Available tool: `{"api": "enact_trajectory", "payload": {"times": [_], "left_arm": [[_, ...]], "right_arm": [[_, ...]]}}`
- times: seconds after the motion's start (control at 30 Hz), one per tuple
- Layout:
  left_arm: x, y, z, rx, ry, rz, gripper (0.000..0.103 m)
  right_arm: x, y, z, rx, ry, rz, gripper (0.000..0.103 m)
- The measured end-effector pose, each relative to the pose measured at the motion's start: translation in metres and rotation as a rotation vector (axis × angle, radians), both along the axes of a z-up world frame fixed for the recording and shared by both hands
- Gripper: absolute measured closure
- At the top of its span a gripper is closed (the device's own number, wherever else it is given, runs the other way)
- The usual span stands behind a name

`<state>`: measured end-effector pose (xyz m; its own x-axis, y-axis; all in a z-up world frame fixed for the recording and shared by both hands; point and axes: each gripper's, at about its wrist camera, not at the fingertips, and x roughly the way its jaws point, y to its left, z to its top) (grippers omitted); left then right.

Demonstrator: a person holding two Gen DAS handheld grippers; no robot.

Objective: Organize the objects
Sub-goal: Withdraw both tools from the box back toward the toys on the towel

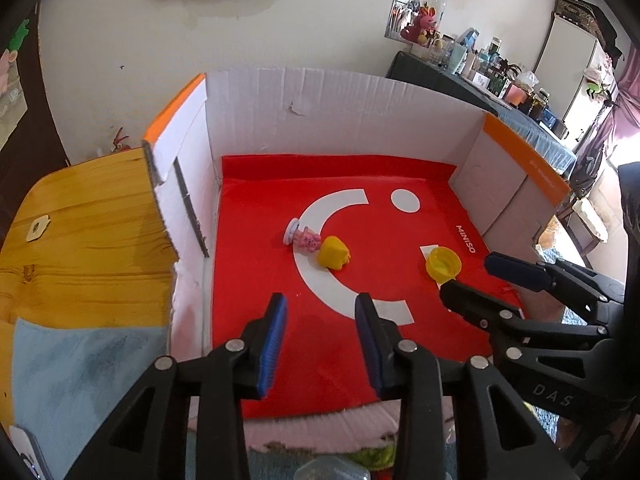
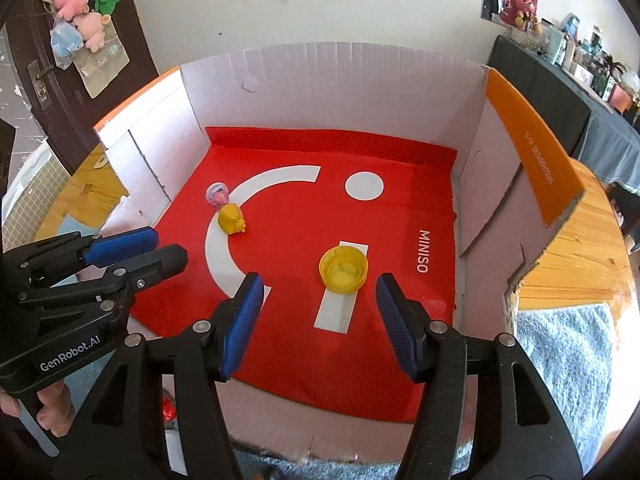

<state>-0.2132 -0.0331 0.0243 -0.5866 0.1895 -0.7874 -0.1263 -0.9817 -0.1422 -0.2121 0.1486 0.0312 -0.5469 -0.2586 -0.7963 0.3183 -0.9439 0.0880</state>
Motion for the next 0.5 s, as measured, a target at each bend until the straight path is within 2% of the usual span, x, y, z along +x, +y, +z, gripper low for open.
{"api": "enact_trajectory", "payload": {"times": [0.07, 0.13, 0.3, 0.37, 0.5], "left_arm": [[0.004, 0.0, 0.001, 0.003, 0.003, -0.002, 0.066], [0.009, 0.0, 0.003, 0.003, 0.007, -0.002, 0.06], [0.022, 0.0, 0.005, -0.003, 0.025, -0.002, 0.057], [0.027, -0.001, 0.005, 0.003, 0.028, -0.001, 0.054], [0.035, -0.004, 0.006, 0.011, 0.035, 0.005, 0.05]], "right_arm": [[0.003, 0.001, 0.003, -0.005, 0.008, 0.002, 0.042], [0.007, 0.0, 0.005, -0.009, 0.015, 0.003, 0.039], [0.018, 0.001, 0.007, -0.023, 0.027, 0.003, 0.038], [0.022, 0.001, 0.007, -0.02, 0.035, 0.003, 0.033], [0.032, 0.0, 0.009, -0.012, 0.06, -0.002, 0.032]]}}
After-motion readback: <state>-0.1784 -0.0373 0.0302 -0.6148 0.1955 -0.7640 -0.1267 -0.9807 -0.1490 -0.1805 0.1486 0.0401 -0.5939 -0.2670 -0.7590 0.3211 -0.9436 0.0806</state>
